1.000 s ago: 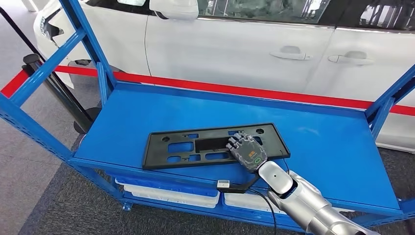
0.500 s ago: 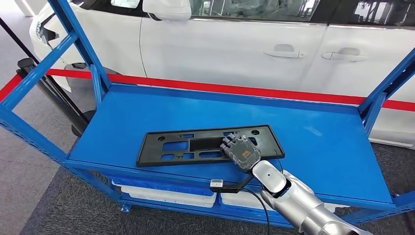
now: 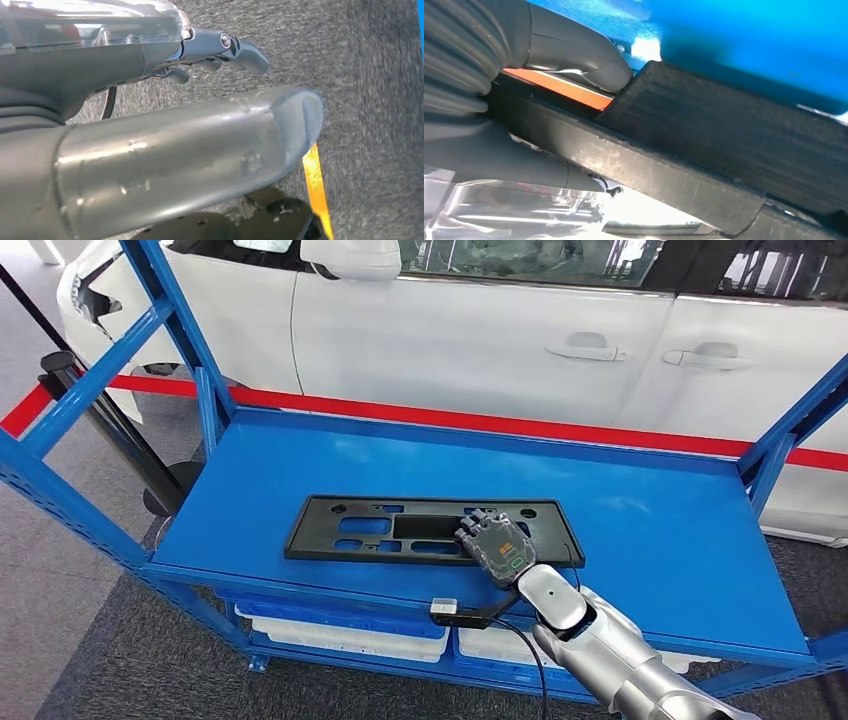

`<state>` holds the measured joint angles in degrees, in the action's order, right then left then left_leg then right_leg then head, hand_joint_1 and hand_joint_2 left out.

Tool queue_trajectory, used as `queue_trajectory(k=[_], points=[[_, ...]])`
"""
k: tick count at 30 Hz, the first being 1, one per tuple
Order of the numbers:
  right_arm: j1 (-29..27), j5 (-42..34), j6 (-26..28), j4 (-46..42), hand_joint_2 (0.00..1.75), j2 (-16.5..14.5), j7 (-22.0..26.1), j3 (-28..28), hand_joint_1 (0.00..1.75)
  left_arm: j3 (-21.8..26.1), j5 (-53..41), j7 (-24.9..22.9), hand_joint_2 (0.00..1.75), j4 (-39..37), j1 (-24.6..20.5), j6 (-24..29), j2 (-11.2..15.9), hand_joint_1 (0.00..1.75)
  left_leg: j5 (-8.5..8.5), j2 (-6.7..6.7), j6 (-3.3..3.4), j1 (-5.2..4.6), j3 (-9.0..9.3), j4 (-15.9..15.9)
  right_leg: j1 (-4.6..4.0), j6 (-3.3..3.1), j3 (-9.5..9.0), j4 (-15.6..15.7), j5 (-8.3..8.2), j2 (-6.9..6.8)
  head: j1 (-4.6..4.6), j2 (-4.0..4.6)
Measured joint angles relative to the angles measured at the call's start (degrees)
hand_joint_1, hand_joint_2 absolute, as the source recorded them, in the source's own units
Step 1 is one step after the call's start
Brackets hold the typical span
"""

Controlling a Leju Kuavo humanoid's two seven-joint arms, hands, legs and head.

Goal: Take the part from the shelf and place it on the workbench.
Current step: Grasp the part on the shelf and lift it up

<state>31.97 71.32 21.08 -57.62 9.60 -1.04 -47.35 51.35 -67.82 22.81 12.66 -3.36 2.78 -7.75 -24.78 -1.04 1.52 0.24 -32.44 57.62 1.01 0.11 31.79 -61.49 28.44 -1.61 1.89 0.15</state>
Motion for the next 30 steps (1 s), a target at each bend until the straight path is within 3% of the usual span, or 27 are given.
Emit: queue_trajectory(k=[2,5,7,9,10,11,13,15,16,19,21,22,25,26,27,29,30], points=[[-0.3,-4.23,-0.42,-0.98,1.75,-0.01,2.54,0.1,1.75,0.09,-0.06,0.08,0.0,0.0,0.02,-0.07,-0.07,0.0,-0.08,0.0,-0.66,-0.11,-0.19,0.14,-0.43,-0.37,-1.59,3.62,-0.53,-0.68,0.0,0.0],[-2.17,-17.15,-1.15,-5.76,1.75,0.88,9.32,0.18,1.75,0.6,0.01,0.27,0.0,0.0,0.08,0.07,-0.08,0.0,-0.47,0.03,-1.73,0.13,-0.26,0.64,-0.43,-0.89,-1.93,4.46,-0.73,-0.79,0.01,0.0],[-3.86,-29.38,-1.78,-11.99,1.75,3.78,14.31,-0.21,1.75,1.2,0.09,0.47,0.0,0.0,0.07,0.34,-0.15,0.0,-3.32,0.05,-2.44,0.31,-1.75,4.54,-0.17,-1.35,-2.16,4.98,-1.05,-1.17,0.01,0.0],[-5.92,-43.08,-2.52,-20.13,1.75,7.79,18.25,-1.04,1.75,1.77,0.09,0.63,0.0,0.0,0.09,0.52,-0.26,0.0,-7.61,0.08,-3.09,0.35,-4.9,11.69,-0.25,-1.57,-2.12,5.0,-1.03,-1.57,0.01,0.0],[-7.12,-49.12,-2.95,-24.1,1.75,9.55,19.71,-1.42,1.75,2.03,0.09,0.69,0.0,0.0,0.17,0.59,-0.3,0.0,-8.81,0.08,-3.31,0.37,-6.11,14.45,-0.27,-1.59,-2.05,4.95,-1.0,-1.76,0.01,0.0],[-8.36,-54.45,-3.45,-27.92,1.75,11.11,20.96,-1.67,1.75,2.33,0.08,0.77,0.0,0.0,0.28,0.68,-0.33,0.0,-8.91,0.09,-3.46,0.38,-6.51,15.44,-0.26,-1.58,-1.95,4.86,-0.95,-1.87,0.01,0.0],[-10.68,-62.83,-4.34,-35.25,1.75,13.47,22.94,-1.82,1.75,2.93,0.09,0.91,0.0,0.0,0.51,0.9,-0.38,0.0,-6.18,0.07,-3.51,0.43,-4.3,11.28,-0.14,-1.38,-1.68,4.49,-0.81,-1.86,0.01,0.0],[-12.37,-68.65,-4.75,-41.86,1.75,14.77,24.38,-1.55,1.75,3.49,0.19,1.03,0.0,0.0,0.63,1.19,-0.42,0.0,-3.03,-0.4,-3.02,0.39,-0.68,4.03,-0.1,-0.92,-1.31,3.96,-0.6,-1.58,0.01,0.0],[-13.03,-70.62,-4.75,-44.48,1.75,14.98,24.95,-1.16,1.75,3.8,0.28,1.09,0.0,0.0,0.71,1.32,-0.44,0.0,-2.25,-0.51,-2.58,0.28,0.31,1.84,-0.13,-0.61,-1.14,3.75,-0.54,-1.41,0.01,0.0],[-14.97,-74.95,-4.78,-51.03,1.75,14.92,26.44,0.8,1.75,4.78,0.57,1.35,0.0,0.0,1.0,1.57,-0.55,0.0,-1.84,-0.16,-1.1,-0.12,0.5,0.65,-0.12,0.35,-0.82,3.69,-0.6,-1.08,0.01,0.0],[-16.17,-76.64,-4.79,-54.43,1.75,14.73,27.38,2.23,1.75,5.34,0.66,1.58,0.0,0.0,1.04,1.69,-0.67,0.0,-1.46,0.07,-0.17,0.06,0.77,0.08,0.04,0.85,-0.33,2.68,0.29,-0.53,0.0,0.0],[-16.64,-77.18,-4.79,-55.66,1.75,14.68,27.74,2.92,1.75,5.58,0.7,1.67,0.0,0.0,1.01,1.77,-0.72,0.0,-1.29,0.2,0.23,0.21,0.91,-0.21,0.14,1.0,0.59,0.72,1.54,-0.05,-0.01,0.0],[-18.09,-78.05,-4.8,-57.79,1.75,14.62,28.07,4.58,1.75,5.98,0.92,1.78,0.0,0.0,0.93,1.89,-0.76,0.0,-1.37,0.48,0.75,0.11,0.9,-0.25,0.32,1.2,6.14,-10.36,6.45,0.93,0.0,0.0],[-18.55,-78.17,-4.81,-58.22,1.75,14.62,28.07,4.94,1.75,6.07,1.0,1.8,0.44,0.0,0.93,1.9,-0.77,0.0,-1.47,0.54,0.8,0.03,0.96,-0.22,0.32,1.23,7.54,-12.79,6.77,0.97,0.0,0.0],[-18.91,-78.23,-4.83,-58.56,1.75,14.62,28.06,5.21,1.75,6.13,1.06,1.81,0.87,0.0,0.94,1.92,-0.77,0.0,-1.59,0.59,0.8,-0.03,1.06,-0.18,0.32,1.19,7.95,-13.04,5.9,0.96,0.01,0.0],[-19.34,-78.35,-4.88,-59.19,1.75,14.62,28.07,5.73,1.75,6.19,1.1,1.86,1.75,0.0,0.92,1.96,-0.81,0.0,-1.95,0.66,0.65,-0.09,1.45,-0.06,0.28,0.81,5.72,-7.38,1.54,0.8,0.0,0.0],[-19.45,-78.42,-4.93,-59.49,1.75,14.62,28.15,6.02,1.75,6.22,1.09,1.94,1.75,0.0,0.91,1.96,-0.84,0.0,-2.18,0.7,0.45,-0.21,1.62,0.04,0.12,0.53,3.98,-3.49,-0.32,0.47,0.01,0.0]])
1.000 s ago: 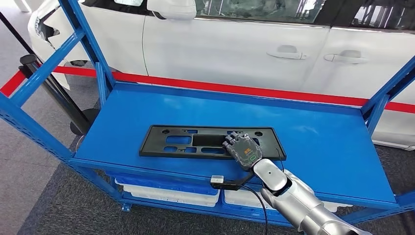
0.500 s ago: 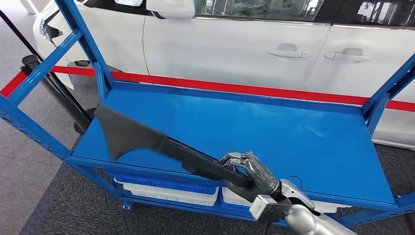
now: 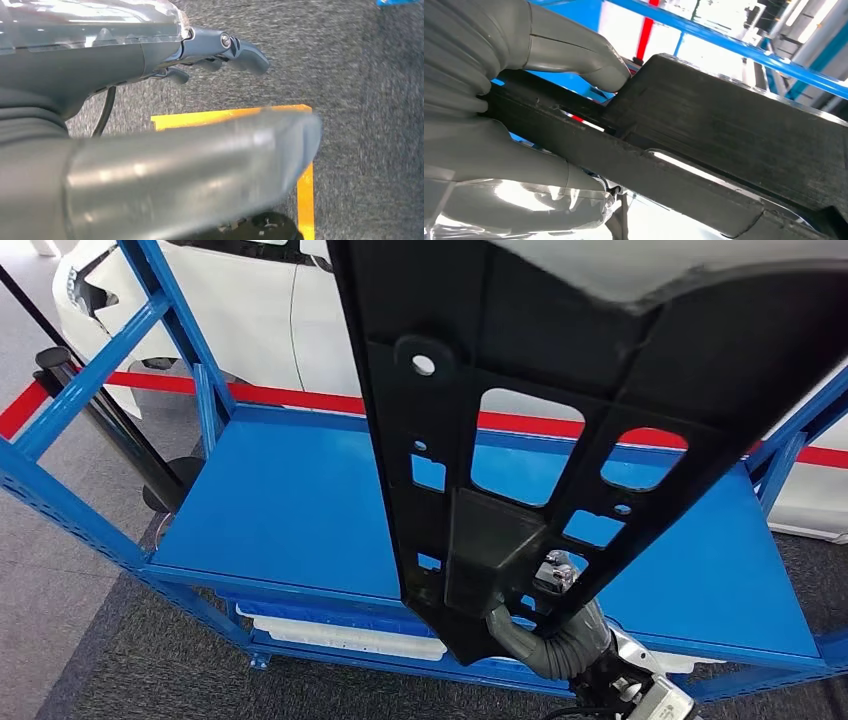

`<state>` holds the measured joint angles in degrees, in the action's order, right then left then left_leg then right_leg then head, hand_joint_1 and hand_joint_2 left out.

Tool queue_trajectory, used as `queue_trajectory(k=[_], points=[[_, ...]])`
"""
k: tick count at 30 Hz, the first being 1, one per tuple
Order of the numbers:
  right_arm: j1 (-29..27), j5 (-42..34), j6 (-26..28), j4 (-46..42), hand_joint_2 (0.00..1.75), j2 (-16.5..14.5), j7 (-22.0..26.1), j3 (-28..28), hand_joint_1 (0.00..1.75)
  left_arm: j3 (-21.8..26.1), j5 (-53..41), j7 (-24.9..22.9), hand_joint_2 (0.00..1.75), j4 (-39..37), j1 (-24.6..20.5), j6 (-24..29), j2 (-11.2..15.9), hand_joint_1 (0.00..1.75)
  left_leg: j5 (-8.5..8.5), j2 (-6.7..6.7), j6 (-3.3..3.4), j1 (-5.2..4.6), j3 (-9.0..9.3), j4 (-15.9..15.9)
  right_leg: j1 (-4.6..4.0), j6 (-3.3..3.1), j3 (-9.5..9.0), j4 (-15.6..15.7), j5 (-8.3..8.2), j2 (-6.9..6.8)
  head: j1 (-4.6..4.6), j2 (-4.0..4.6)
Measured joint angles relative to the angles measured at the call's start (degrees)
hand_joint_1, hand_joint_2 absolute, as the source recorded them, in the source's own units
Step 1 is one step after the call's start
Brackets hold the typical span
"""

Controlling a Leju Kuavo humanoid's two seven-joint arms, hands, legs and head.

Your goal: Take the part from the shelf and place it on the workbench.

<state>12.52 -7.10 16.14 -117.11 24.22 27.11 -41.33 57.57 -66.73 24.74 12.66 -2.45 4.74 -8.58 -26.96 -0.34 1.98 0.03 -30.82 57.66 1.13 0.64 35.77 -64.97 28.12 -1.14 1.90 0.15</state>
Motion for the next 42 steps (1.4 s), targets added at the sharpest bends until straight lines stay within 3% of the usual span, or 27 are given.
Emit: queue_trajectory(k=[2,5,7,10,11,12,13,15,17,19,22,24,26,27,28,29,32,33,34,36,38,39,41,42], points=[[-0.22,-0.28,-0.07,-0.48,1.75,-0.02,0.31,0.58,1.75,0.14,-0.16,0.31,1.75,0.0,-0.02,-0.02,-0.04,0.0,-0.38,0.12,-0.55,-0.24,0.01,0.23,-0.33,-0.45,-2.27,5.45,-1.53,-0.47,0.0,0.0],[-1.16,-1.09,-0.1,-0.81,1.75,-0.04,0.56,1.48,1.75,0.51,-0.39,0.69,1.75,0.01,0.02,0.06,-0.04,0.0,-0.65,0.57,-1.48,-0.37,-0.07,0.15,-0.36,-0.88,-2.48,6.51,-1.22,-0.1,0.01,0.0],[-1.95,-2.04,-0.13,-0.85,1.75,-0.04,0.07,2.06,1.75,0.83,0.1,0.77,1.75,0.02,-0.03,0.46,-0.04,0.0,-2.12,0.7,-2.22,-0.33,-0.57,1.88,-0.07,-1.34,-2.73,6.86,-1.29,0.14,0.01,0.0],[-4.55,-2.92,-0.85,-0.53,1.75,-0.04,-0.67,3.25,1.75,1.65,1.18,0.66,1.75,0.02,-0.07,1.13,-0.07,0.0,-7.32,0.6,-3.01,-0.13,-5.53,12.29,-0.1,-1.91,-2.9,6.96,-1.14,0.18,0.01,0.0],[-5.79,-2.67,-1.5,-0.25,1.75,-0.04,-0.52,3.63,1.75,2.01,1.42,0.53,1.75,0.02,0.03,1.33,-0.07,0.0,-8.28,0.59,-3.12,-0.08,-7.21,15.43,-0.16,-2.02,-2.91,6.9,-1.06,0.26,0.01,0.0],[-7.08,-2.06,-2.33,0.1,1.75,-0.04,-0.08,3.98,1.75,2.34,1.61,0.36,1.75,0.02,0.17,1.52,-0.07,0.0,-8.19,0.59,-3.18,-0.04,-8.08,16.82,-0.21,-2.08,-2.93,6.82,-0.96,0.36,0.01,0.0],[-8.48,-1.17,-3.18,0.47,1.75,-0.04,0.57,4.33,1.75,2.66,1.68,0.17,1.75,0.02,0.28,1.69,-0.08,0.0,-6.96,0.58,-3.16,-0.01,-7.91,16.02,-0.23,-2.08,-2.99,6.71,-0.83,0.51,0.01,0.0],[-11.49,0.97,-4.93,1.13,1.75,-0.04,2.13,5.14,1.75,3.24,1.58,-0.18,1.75,0.02,0.39,1.98,-0.12,0.0,-2.61,0.26,-2.79,0.02,-4.93,8.98,-0.23,-1.92,-3.2,6.43,-0.57,0.8,0.01,0.0],[-13.49,2.46,-6.42,1.66,1.75,-0.04,2.9,5.73,1.75,3.69,1.39,-0.33,1.75,0.02,0.39,2.19,-0.21,0.0,-0.02,-0.83,-2.13,-0.08,-2.15,2.68,-0.26,-1.52,-3.04,6.16,-0.52,1.21,0.01,0.0],[-14.56,3.4,-7.72,2.03,1.75,-0.05,2.92,6.13,1.75,3.92,1.42,-0.47,1.75,0.02,0.42,2.27,-0.33,0.0,0.12,-1.49,-1.61,-0.32,-1.71,1.39,-0.14,-0.98,-2.61,6.07,-0.77,1.64,0.01,0.0],[-17.8,4.73,-10.12,2.73,1.75,-0.18,3.8,7.07,1.75,4.56,1.57,-0.79,1.75,0.02,0.45,2.34,-0.63,0.0,0.81,-1.06,-0.5,-0.16,-1.59,0.53,-0.01,-0.16,-2.53,5.87,-0.31,1.83,0.0,0.0],[-19.94,5.19,-11.87,3.49,1.75,-0.25,4.89,7.63,1.75,5.08,1.57,-0.94,1.75,0.02,0.44,2.41,-0.86,0.0,1.44,-0.61,0.36,0.07,-1.69,-0.08,0.06,0.14,-1.23,2.24,2.92,1.64,-0.01,0.0],[-21.22,5.09,-13.07,4.38,1.75,-0.36,5.63,7.99,1.75,5.38,1.53,-1.04,1.75,0.02,0.42,2.45,-0.93,0.0,1.79,-0.08,0.72,-0.08,-2.2,-0.07,0.23,0.34,1.32,-4.73,7.27,1.5,0.0,0.0],[-21.82,4.9,-13.48,4.83,1.75,-0.43,5.85,8.21,1.75,5.49,1.49,-1.1,1.75,0.02,0.4,2.44,-0.96,0.0,1.95,0.17,0.77,-0.15,-2.5,-0.02,0.3,0.44,2.16,-7.5,8.52,1.47,-0.01,0.0],[-22.4,4.68,-13.81,5.25,1.75,-0.5,6.04,8.47,1.75,5.59,1.44,-1.14,1.75,0.02,0.37,2.42,-0.97,0.0,2.13,0.38,0.74,-0.19,-2.8,0.08,0.36,0.54,2.08,-8.47,8.63,1.44,0.0,0.0],[-22.91,4.52,-14.05,5.63,1.75,-0.54,6.18,8.72,1.75,5.67,1.4,-1.19,1.75,0.02,0.35,2.38,-0.98,0.0,2.31,0.55,0.65,-0.2,-3.14,0.23,0.43,0.59,0.9,-7.32,7.71,1.39,0.0,0.0],[-23.66,4.56,-14.64,6.28,1.75,-0.55,6.67,9.17,1.75,5.8,1.18,-1.25,1.75,0.02,0.28,2.27,-1.14,0.0,2.84,0.92,0.04,-0.25,-4.12,0.9,0.53,0.51,-6.19,3.41,3.78,0.93,0.0,0.0],[-23.82,4.67,-14.85,6.33,1.75,-0.56,6.84,9.26,1.75,5.87,1.06,-1.25,1.75,0.02,0.26,2.23,-1.21,0.0,3.03,0.98,-0.27,-0.29,-4.27,1.05,0.39,0.39,-7.56,5.75,3.17,0.83,-0.01,0.0],[-23.97,4.78,-15.01,6.35,1.75,-0.57,6.98,9.34,1.75,5.96,0.96,-1.24,1.75,0.02,0.21,2.21,-1.25,0.0,3.27,1.03,-0.63,-0.33,-4.38,1.18,0.22,0.25,-8.12,6.98,3.02,0.79,0.0,0.0],[-24.35,4.88,-15.1,6.43,1.75,-0.6,7.1,9.46,1.75,6.13,0.85,-1.24,1.75,0.02,0.17,2.19,-1.35,0.0,3.89,1.01,-1.44,-0.33,-4.51,1.12,0.07,-0.35,-7.55,7.1,2.35,0.95,-0.01,0.0],[-24.54,4.9,-15.13,6.53,1.75,-0.61,7.11,9.51,1.75,6.31,0.8,-1.24,1.75,0.02,0.18,2.2,-1.42,0.0,2.54,0.83,-2.26,-0.19,-5.23,2.21,0.29,-1.13,-6.77,7.35,1.46,0.92,0.01,0.0],[-24.62,4.91,-15.15,6.55,1.75,-0.61,7.11,9.53,1.75,6.39,0.75,-1.25,1.75,0.02,0.24,2.2,-1.42,0.0,0.44,0.73,-2.58,-0.11,-5.9,4.07,0.41,-1.53,-6.26,7.45,0.92,0.88,0.01,0.0],[-24.77,5.0,-15.26,6.62,1.75,-0.61,7.14,9.61,1.75,6.47,0.55,-1.25,1.75,0.02,0.28,2.17,-1.49,0.0,-5.15,0.67,-3.01,0.09,-7.59,10.45,0.26,-2.02,-5.03,7.4,-0.04,0.85,0.01,0.0],[-24.85,5.07,-15.39,6.66,1.75,-0.61,7.15,9.64,1.75,6.48,0.44,-1.25,1.75,0.02,0.27,2.13,-1.52,0.0,-7.02,0.67,-3.14,0.14,-8.11,13.64,0.17,-2.09,-4.38,7.34,-0.5,0.85,0.01,0.0]])
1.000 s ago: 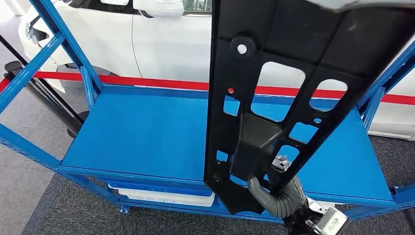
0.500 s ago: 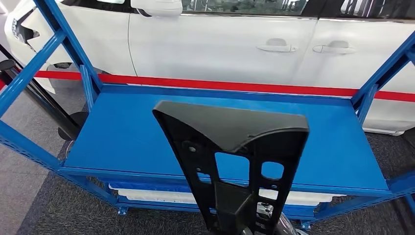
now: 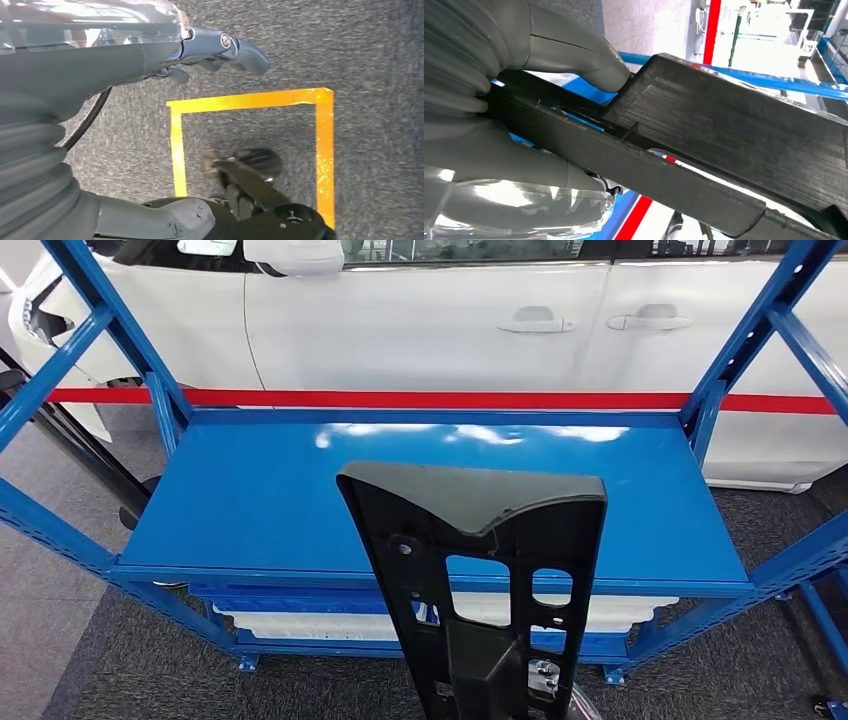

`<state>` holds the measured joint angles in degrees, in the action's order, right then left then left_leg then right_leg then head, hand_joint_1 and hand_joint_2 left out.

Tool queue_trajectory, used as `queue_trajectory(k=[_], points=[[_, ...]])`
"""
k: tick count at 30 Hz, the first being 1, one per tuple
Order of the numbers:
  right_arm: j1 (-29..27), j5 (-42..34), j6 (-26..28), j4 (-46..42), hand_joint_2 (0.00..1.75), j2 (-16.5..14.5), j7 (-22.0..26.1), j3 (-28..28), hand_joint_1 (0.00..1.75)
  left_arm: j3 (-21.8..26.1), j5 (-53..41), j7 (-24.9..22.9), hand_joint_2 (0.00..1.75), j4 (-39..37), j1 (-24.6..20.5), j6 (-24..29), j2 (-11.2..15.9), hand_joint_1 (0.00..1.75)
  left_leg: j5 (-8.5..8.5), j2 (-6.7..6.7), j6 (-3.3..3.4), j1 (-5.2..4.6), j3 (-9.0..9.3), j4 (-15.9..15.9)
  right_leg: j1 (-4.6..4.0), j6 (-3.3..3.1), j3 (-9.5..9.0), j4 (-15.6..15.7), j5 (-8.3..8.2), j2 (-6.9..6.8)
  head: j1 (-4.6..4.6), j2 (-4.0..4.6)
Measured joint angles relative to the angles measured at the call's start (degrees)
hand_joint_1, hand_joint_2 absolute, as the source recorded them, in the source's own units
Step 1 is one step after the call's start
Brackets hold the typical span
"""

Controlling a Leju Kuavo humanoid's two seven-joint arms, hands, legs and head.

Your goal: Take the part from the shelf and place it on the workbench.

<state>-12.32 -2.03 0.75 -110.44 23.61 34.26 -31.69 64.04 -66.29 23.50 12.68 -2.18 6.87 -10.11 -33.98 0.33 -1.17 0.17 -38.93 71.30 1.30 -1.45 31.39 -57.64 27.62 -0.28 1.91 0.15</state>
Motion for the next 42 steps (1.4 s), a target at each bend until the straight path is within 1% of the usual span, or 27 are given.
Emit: queue_trajectory(k=[1,2,4,6,8,10,11,13,15,16,17,18,20,22,23,25,27,29,30,31,32,33,35,37,38,40,42], points=[[-0.06,0.09,-0.16,0.04,1.75,0.0,0.02,0.02,1.75,0.01,-0.11,0.0,1.75,0.0,-0.02,-0.05,-0.02,0.0,-0.67,0.0,-0.07,0.02,0.09,2.04,-0.08,0.0,0.7,-0.1,-0.46,0.01,-0.01,0.0],[-0.12,0.18,-0.33,0.08,1.75,0.0,0.03,0.02,1.75,0.03,-0.18,-0.02,1.75,0.0,-0.04,-0.12,-0.02,0.0,-0.06,0.0,-0.03,0.01,1.12,2.2,-0.14,0.05,1.4,-0.26,-0.88,0.02,0.0,0.0],[-0.18,0.4,-0.54,0.11,1.75,0.0,0.13,0.03,1.75,0.06,-0.3,-0.09,1.75,0.01,-0.09,-0.21,-0.01,0.0,2.82,-0.12,0.42,-0.07,5.98,-3.11,-0.21,0.26,2.67,-0.72,-1.59,0.09,0.01,0.0],[-0.18,0.63,-0.58,0.11,1.75,0.0,0.34,0.03,1.75,0.07,-0.4,-0.16,1.75,0.06,-0.24,-0.24,0.05,0.0,3.74,-0.42,1.16,-0.34,11.42,-10.95,-0.31,0.69,3.49,-1.11,-2.2,0.14,0.0,0.0],[-0.14,0.81,-0.67,0.11,1.75,-0.01,0.48,0.04,1.75,0.08,-0.5,-0.2,1.75,0.11,-0.37,-0.33,0.1,0.0,3.28,-0.61,1.69,-0.66,13.23,-14.53,-0.26,1.35,3.77,-1.1,-2.96,0.08,-0.01,0.0],[-0.15,0.85,-0.92,0.13,1.75,-0.02,0.51,0.05,1.75,0.09,-0.64,-0.24,1.75,0.11,-0.34,-0.49,0.05,0.0,4.07,-0.33,2.25,-0.59,12.79,-15.08,-0.14,2.08,3.86,-1.1,-3.47,0.12,-0.01,0.0],[-0.18,0.69,-1.21,0.14,1.75,-0.06,0.51,0.05,1.75,0.1,-0.75,-0.26,1.75,0.11,-0.32,-0.56,0.02,0.0,4.63,-0.07,2.63,-0.46,12.56,-15.32,-0.14,2.38,4.1,-1.64,-2.77,0.17,-0.02,0.0],[-0.19,-0.06,-2.15,0.2,1.75,-0.16,0.52,0.07,1.75,0.11,-0.95,-0.27,1.75,0.11,-0.31,-0.65,-0.03,0.0,5.77,0.65,3.43,-0.26,11.71,-15.68,0.01,2.82,5.34,-5.56,1.53,0.26,-0.02,0.0],[-0.18,-0.9,-3.01,0.37,1.75,-0.32,0.57,0.08,1.75,0.13,-1.06,-0.28,1.75,0.11,-0.29,-0.69,-0.01,0.0,6.64,1.36,3.84,-0.4,10.45,-15.56,0.26,3.19,6.96,-12.08,6.44,0.26,-0.01,0.0],[-0.2,-1.15,-3.26,0.53,1.75,-0.39,0.62,0.08,1.75,0.14,-1.1,-0.28,1.75,0.11,-0.29,-0.7,-0.01,0.0,7.02,1.87,3.82,-0.46,9.77,-15.39,0.44,3.4,7.25,-14.63,7.25,0.23,-0.01,0.0],[-0.2,-1.28,-3.4,0.7,1.75,-0.44,0.69,0.08,1.75,0.15,-1.11,-0.28,1.75,0.11,-0.29,-0.71,-0.02,0.0,7.34,2.41,3.71,-0.45,9.09,-15.13,0.63,3.61,6.84,-15.67,6.73,0.16,-0.02,0.0],[-0.21,-1.34,-3.49,0.86,1.75,-0.46,0.76,0.08,1.75,0.15,-1.12,-0.28,1.75,0.11,-0.3,-0.72,-0.02,0.0,7.6,2.98,3.55,-0.41,8.39,-14.75,0.83,3.82,5.56,-14.89,5.27,-0.05,-0.01,0.0],[-0.16,-1.37,-3.58,1.05,1.75,-0.46,0.83,0.08,1.75,0.15,-1.16,-0.28,1.75,0.12,-0.34,-0.73,-0.03,0.0,7.85,4.02,3.11,-0.36,7.08,-13.68,1.1,4.15,0.9,-8.82,2.64,-1.78,-0.02,0.0],[-0.02,-1.37,-3.6,1.09,1.75,-0.47,0.87,0.09,1.75,0.15,-1.24,-0.28,1.75,0.14,-0.35,-0.73,-0.05,0.0,8.01,5.04,2.44,-0.49,6.08,-12.59,0.73,3.85,-2.6,-2.99,2.63,-3.75,-0.01,0.0],[0.03,-1.38,-3.6,1.09,1.75,-0.48,0.91,0.1,1.75,0.15,-1.27,-0.27,1.75,0.15,-0.38,-0.71,-0.06,0.0,8.17,5.59,2.04,-0.58,5.77,-12.26,0.45,3.49,-3.05,-1.6,3.09,-4.1,0.01,0.0],[-0.03,-1.4,-3.6,1.11,1.75,-0.48,0.95,0.11,1.75,0.15,-1.29,-0.26,1.75,0.15,-0.48,-0.69,-0.07,0.0,8.48,6.48,1.27,-0.54,5.46,-11.94,0.32,2.36,-2.38,-1.06,2.86,-3.07,0.0,0.0],[-0.02,-1.41,-3.62,1.14,1.75,-0.48,0.95,0.11,1.75,0.16,-1.29,-0.23,1.75,0.15,-0.47,-0.68,-0.06,0.0,6.39,4.6,0.48,-0.28,4.76,-10.29,0.41,1.27,-1.45,-0.88,1.9,-1.97,0.0,0.0],[0.1,-1.41,-3.66,1.16,1.75,-0.48,0.91,0.1,1.75,0.17,-1.34,-0.2,1.75,0.15,-0.36,-0.69,-0.07,0.0,1.32,1.37,-0.01,-0.1,3.31,-5.11,0.26,0.53,-0.2,-0.86,0.75,-0.84,0.01,0.0],[0.14,-1.4,-3.68,1.19,1.75,-0.48,0.89,0.1,1.75,0.17,-1.38,-0.19,1.75,0.15,-0.29,-0.71,-0.07,0.0,-1.13,0.54,-0.01,-0.11,2.55,-1.69,0.1,0.29,0.56,-0.91,0.17,-0.19,0.0,0.0],[0.15,-1.4,-3.68,1.26,1.75,-0.48,0.87,0.1,1.75,0.17,-1.42,-0.19,1.75,0.15,-0.26,-0.72,-0.07,0.0,-2.54,0.21,0.08,-0.12,2.17,1.09,-0.11,0.16,1.36,-0.99,-0.42,0.52,0.01,0.0],[0.14,-1.4,-3.68,1.36,1.75,-0.48,0.84,0.1,1.75,0.17,-1.44,-0.19,1.75,0.15,-0.25,-0.72,-0.07,0.0,-2.76,0.08,0.3,-0.16,2.45,2.51,-0.31,0.09,2.19,-1.1,-1.02,1.26,0.0,0.0],[0.14,-1.4,-3.68,1.46,1.75,-0.48,0.8,0.1,1.75,0.17,-1.45,-0.19,1.75,0.16,-0.28,-0.74,-0.05,0.0,-1.76,-0.04,0.63,-0.24,3.61,1.94,-0.48,0.08,2.98,-1.21,-1.58,2.01,0.01,0.0],[0.16,-1.4,-3.68,1.57,1.75,-0.48,0.71,0.1,1.75,0.17,-1.46,-0.17,1.75,0.19,-0.4,-0.78,0.01,0.0,1.41,-1.43,1.74,-0.6,8.37,-4.31,-0.64,0.16,4.33,-1.4,-2.69,3.44,0.01,0.0],[0.31,-1.39,-3.73,1.58,1.75,-0.48,0.62,0.1,1.75,0.18,-1.53,-0.14,1.75,0.33,-0.5,-0.83,0.13,0.0,2.45,-3.95,2.82,-0.91,13.16,-11.85,-0.67,0.54,5.22,-1.39,-3.83,4.67,0.01,0.0],[0.39,-1.39,-3.76,1.58,1.75,-0.48,0.58,0.1,1.75,0.19,-1.56,-0.12,1.75,0.4,-0.52,-0.84,0.18,0.0,2.37,-4.79,3.1,-1.03,14.28,-14.0,-0.52,0.87,5.45,-1.24,-4.41,5.24,0.0,0.0],[0.43,-1.39,-3.84,1.58,1.75,-0.52,0.54,0.09,1.75,0.21,-1.58,-0.1,1.75,0.46,-0.59,-0.9,0.15,0.0,2.88,-4.24,3.13,-1.11,14.32,-15.31,-0.35,1.74,5.66,-0.73,-5.68,6.54,0.01,0.0],[0.3,-1.4,-3.86,1.63,1.75,-0.72,0.54,0.1,1.75,0.22,-1.6,-0.11,1.75,0.47,-0.73,-1.01,0.09,0.0,4.27,-2.64,3.55,-0.85,13.85,-16.22,-0.48,2.22,6.35,-1.37,-4.87,5.91,-0.01,0.0]])
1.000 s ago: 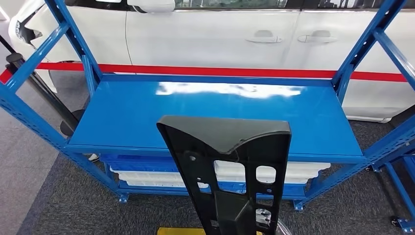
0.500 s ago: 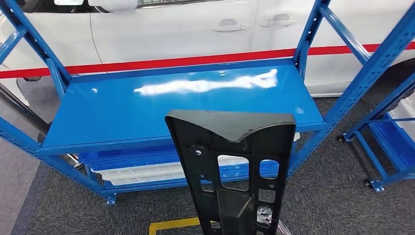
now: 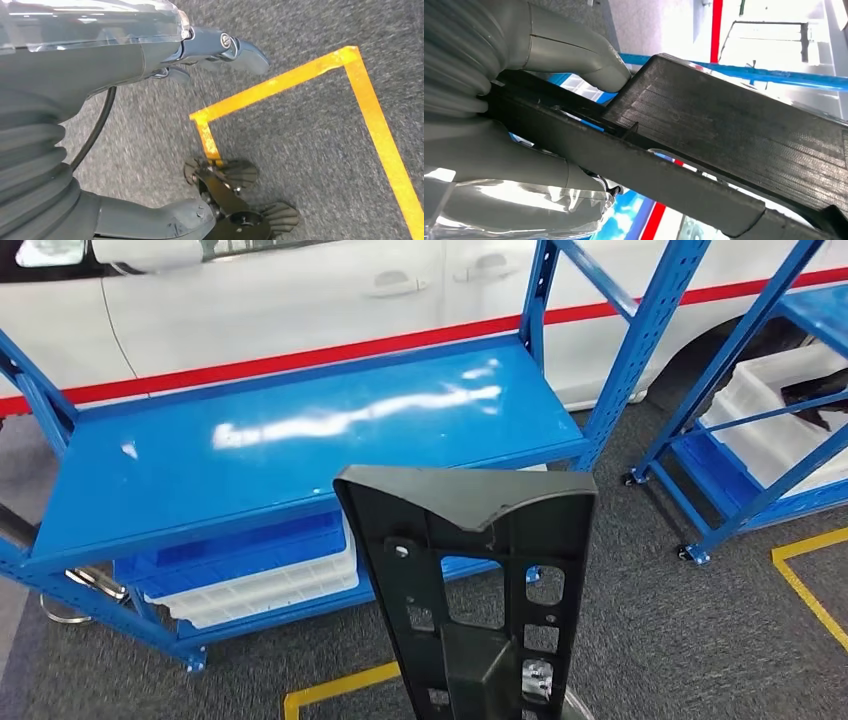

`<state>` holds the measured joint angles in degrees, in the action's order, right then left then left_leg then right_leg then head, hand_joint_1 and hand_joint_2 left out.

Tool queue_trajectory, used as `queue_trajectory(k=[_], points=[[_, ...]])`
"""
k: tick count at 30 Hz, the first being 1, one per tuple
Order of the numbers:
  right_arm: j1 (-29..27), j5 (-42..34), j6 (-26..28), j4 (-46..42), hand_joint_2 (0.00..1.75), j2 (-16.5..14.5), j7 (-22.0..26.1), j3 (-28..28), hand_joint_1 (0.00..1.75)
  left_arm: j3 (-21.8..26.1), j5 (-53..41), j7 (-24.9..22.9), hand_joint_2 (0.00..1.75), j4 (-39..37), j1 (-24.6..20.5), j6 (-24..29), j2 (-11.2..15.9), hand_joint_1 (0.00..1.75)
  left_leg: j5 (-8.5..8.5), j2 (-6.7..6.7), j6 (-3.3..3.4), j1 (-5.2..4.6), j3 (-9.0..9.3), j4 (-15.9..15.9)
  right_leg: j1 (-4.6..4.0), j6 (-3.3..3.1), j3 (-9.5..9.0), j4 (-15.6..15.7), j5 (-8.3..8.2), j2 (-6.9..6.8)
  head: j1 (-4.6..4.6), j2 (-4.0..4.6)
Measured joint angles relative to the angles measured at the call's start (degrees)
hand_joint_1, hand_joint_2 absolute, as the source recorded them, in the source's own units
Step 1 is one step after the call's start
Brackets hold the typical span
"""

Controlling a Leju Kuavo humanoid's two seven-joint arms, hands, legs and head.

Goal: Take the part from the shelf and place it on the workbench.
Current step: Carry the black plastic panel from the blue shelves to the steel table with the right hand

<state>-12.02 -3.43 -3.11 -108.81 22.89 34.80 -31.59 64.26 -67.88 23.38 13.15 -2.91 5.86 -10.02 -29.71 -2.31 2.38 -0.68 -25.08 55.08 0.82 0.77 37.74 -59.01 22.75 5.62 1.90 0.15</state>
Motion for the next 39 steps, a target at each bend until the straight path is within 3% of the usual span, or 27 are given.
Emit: queue_trajectory(k=[1,3,4,5,6,8,9,11,12,13,14,15,17,19,20,21,22,24,26,27,29,31,33,35,36,37,39], points=[[0.03,0.01,-0.01,0.05,1.75,-0.11,-0.01,0.01,1.75,0.01,-0.01,0.0,1.75,0.01,0.0,-0.06,-0.03,0.0,0.76,0.89,0.3,0.19,-0.42,-0.44,-0.07,0.13,0.68,-1.66,2.07,-1.2,-0.01,0.0],[0.17,0.01,-0.01,0.22,1.75,-0.33,-0.04,0.01,1.75,0.03,-0.06,-0.01,1.75,0.02,0.16,-0.2,-0.03,0.0,1.81,2.66,0.64,0.19,-1.53,-0.62,0.28,0.42,2.32,-7.82,7.95,-4.01,-0.02,0.0],[0.21,0.01,0.0,0.33,1.75,-0.44,-0.07,0.01,1.75,0.07,-0.11,-0.02,1.75,0.03,0.25,-0.25,-0.02,0.0,2.22,3.64,0.6,0.17,-2.2,-0.52,0.56,0.73,2.88,-11.23,9.75,-4.69,-0.02,0.0],[0.21,0.01,0.01,0.45,1.75,-0.55,-0.1,0.01,1.75,0.11,-0.22,-0.03,1.75,0.03,0.29,-0.29,0.0,0.0,2.58,4.6,0.47,0.18,-2.92,-0.35,0.92,1.09,2.98,-13.81,9.96,-5.09,-0.02,0.0],[0.2,0.0,0.01,0.54,1.75,-0.59,-0.13,0.01,1.75,0.16,-0.33,-0.03,1.75,0.03,0.28,-0.32,0.02,0.0,2.92,5.52,0.29,0.22,-3.68,-0.07,1.32,1.48,2.44,-15.02,8.74,-5.39,-0.02,0.0],[0.21,0.0,0.02,0.68,1.75,-0.62,-0.19,0.01,1.75,0.26,-0.5,-0.02,1.75,0.03,0.1,-0.42,0.03,0.0,3.42,7.16,-0.21,0.34,-5.32,0.95,2.13,2.23,-1.24,-12.33,5.31,-6.66,-0.02,0.0],[0.28,0.0,0.03,0.71,1.75,-0.62,-0.21,0.01,1.75,0.28,-0.53,-0.02,1.75,0.07,0.05,-0.46,0.09,0.0,3.5,7.8,-0.56,0.33,-6.14,1.67,2.33,2.54,-4.29,-8.75,4.95,-8.15,-0.02,0.0],[0.49,0.0,0.05,0.73,1.75,-0.66,-0.29,0.0,1.75,0.32,-0.58,-0.01,1.75,0.15,-0.04,-0.5,0.14,0.0,3.61,8.98,-1.4,0.24,-7.22,3.02,2.03,2.13,-8.97,-1.88,6.75,-10.41,0.01,0.0],[0.54,-0.03,0.07,0.73,1.75,-0.69,-0.34,-0.01,1.75,0.33,-0.62,-0.01,1.75,0.19,-0.11,-0.51,0.16,0.0,3.81,9.56,-1.86,0.24,-7.58,3.42,1.67,1.61,-9.78,-0.06,7.68,-10.66,0.01,0.0],[0.48,-0.07,0.08,0.73,1.75,-0.73,-0.37,-0.01,1.75,0.34,-0.66,-0.01,1.75,0.19,-0.19,-0.51,0.13,0.0,4.08,10.17,-2.3,0.36,-7.75,3.65,1.43,0.83,-9.52,0.59,7.89,-10.08,0.02,0.0],[0.36,-0.11,0.09,0.74,1.75,-0.75,-0.38,-0.02,1.75,0.36,-0.69,-0.02,1.75,0.19,-0.25,-0.51,0.14,0.0,4.01,9.86,-2.85,0.59,-7.98,3.91,1.37,0.25,-9.01,0.7,7.6,-9.5,0.02,0.0],[0.26,-0.14,0.09,0.74,1.75,-0.75,-0.42,-0.03,1.75,0.37,-0.72,-0.02,1.75,0.19,-0.22,-0.52,0.15,0.0,3.09,8.6,-3.3,0.82,-8.4,4.64,1.32,-0.33,-8.41,0.67,7.07,-8.89,0.02,0.0],[0.29,-0.14,0.1,0.75,1.75,-0.74,-0.54,-0.04,1.75,0.4,-0.78,0.01,1.75,0.19,0.06,-0.55,0.16,0.0,-1.34,4.75,-3.89,1.02,-9.79,8.87,1.22,-1.27,-7.2,0.71,5.92,-7.76,0.02,0.0],[0.39,-0.14,0.19,0.76,1.75,-0.73,-0.64,-0.04,1.75,0.42,-0.89,0.05,1.75,0.19,0.38,-0.58,0.16,0.0,-6.08,2.87,-3.7,0.9,-11.48,15.67,0.75,-1.83,-5.75,0.58,4.79,-6.33,0.02,0.0],[0.38,-0.15,0.23,0.76,1.75,-0.73,-0.67,-0.04,1.75,0.42,-0.94,0.06,1.75,0.19,0.45,-0.6,0.17,0.0,-7.03,2.67,-3.43,0.84,-11.75,18.1,0.47,-1.97,-4.96,0.46,4.22,-5.53,0.02,0.0],[0.36,-0.16,0.26,0.77,1.75,-0.73,-0.68,-0.04,1.75,0.42,-0.94,0.07,1.75,0.19,0.45,-0.6,0.18,0.0,-6.74,2.58,-3.06,0.74,-11.22,18.77,0.24,-2.04,-4.16,0.32,3.68,-4.73,0.02,0.0],[0.35,-0.17,0.26,0.77,1.75,-0.73,-0.69,-0.04,1.75,0.42,-0.93,0.09,1.75,0.19,0.42,-0.6,0.21,0.0,-5.46,2.36,-2.6,0.56,-9.71,17.4,0.08,-2.05,-3.4,0.19,3.13,-3.9,0.02,0.0],[0.35,-0.17,0.26,0.77,1.75,-0.73,-0.69,-0.04,1.75,0.44,-0.92,0.12,1.75,0.22,0.31,-0.6,0.33,0.0,-2.59,0.33,-1.36,0.07,-4.53,10.1,-0.04,-1.92,-2.19,0.02,2.12,-2.36,0.02,0.0],[0.4,-0.17,0.27,0.77,1.75,-0.73,-0.7,-0.04,1.75,0.48,-0.86,0.23,1.75,0.28,0.24,-0.6,0.48,0.0,-1.82,-1.93,-0.55,-0.25,-0.4,3.33,-0.08,-1.51,-1.45,-0.01,1.14,-1.01,0.02,0.0],[0.38,-0.2,0.27,0.77,1.75,-0.73,-0.7,-0.04,1.75,0.54,-0.8,0.31,1.75,0.32,0.19,-0.6,0.54,0.0,-2.03,-2.29,-0.37,-0.35,0.34,1.82,-0.04,-1.18,-1.24,0.09,0.65,-0.42,0.02,0.0],[0.23,-0.27,0.32,0.76,1.75,-0.8,-0.71,-0.04,1.75,0.71,-0.71,0.43,1.75,0.32,0.08,-0.63,0.48,0.0,-1.4,-1.1,-0.12,-0.3,0.27,0.99,0.02,-0.49,-1.0,0.38,-0.31,0.65,0.02,0.0],[0.0,-0.34,0.35,0.77,1.75,-0.97,-0.72,-0.04,1.75,0.86,-0.7,0.49,1.75,0.33,-0.03,-0.7,0.39,0.0,-0.24,0.42,0.36,0.02,-0.1,0.28,-0.1,-0.16,-0.1,-0.97,0.83,-0.9,0.01,0.0],[-0.07,-0.39,0.38,0.81,1.75,-1.11,-0.75,-0.04,1.75,1.08,-0.7,0.5,1.75,0.34,0.07,-0.76,0.36,0.0,0.65,2.11,0.66,0.07,-0.93,-0.02,-0.02,0.05,2.19,-6.79,5.39,-3.89,-0.01,0.0],[-0.12,-0.48,0.56,0.9,1.75,-1.19,-0.79,-0.04,1.75,1.29,-0.7,0.49,1.75,0.34,0.3,-0.76,0.37,0.0,1.15,3.94,0.65,-0.02,-1.89,0.1,0.38,0.49,3.95,-13.4,9.43,-5.09,-0.01,0.0],[-0.23,-0.52,0.73,0.97,1.75,-1.21,-0.79,-0.04,1.75,1.33,-0.7,0.49,1.75,0.34,0.37,-0.76,0.37,0.0,1.33,4.82,0.54,-0.03,-2.31,0.21,0.6,0.72,3.56,-14.45,9.93,-5.36,-0.01,0.0],[-0.37,-0.55,0.95,1.04,1.75,-1.21,-0.79,-0.04,1.75,1.36,-0.69,0.49,1.75,0.34,0.38,-0.76,0.37,0.0,1.46,5.65,0.43,-0.02,-2.7,0.39,0.82,0.9,1.96,-13.24,9.39,-5.67,-0.01,0.0],[-0.7,-0.55,1.41,1.18,1.75,-1.21,-0.76,-0.03,1.75,1.41,-0.62,0.48,1.75,0.33,0.32,-0.74,0.34,0.0,1.5,7.13,0.09,0.0,-3.13,0.94,1.06,1.04,-3.56,-6.05,7.2,-7.67,-0.01,0.0]])
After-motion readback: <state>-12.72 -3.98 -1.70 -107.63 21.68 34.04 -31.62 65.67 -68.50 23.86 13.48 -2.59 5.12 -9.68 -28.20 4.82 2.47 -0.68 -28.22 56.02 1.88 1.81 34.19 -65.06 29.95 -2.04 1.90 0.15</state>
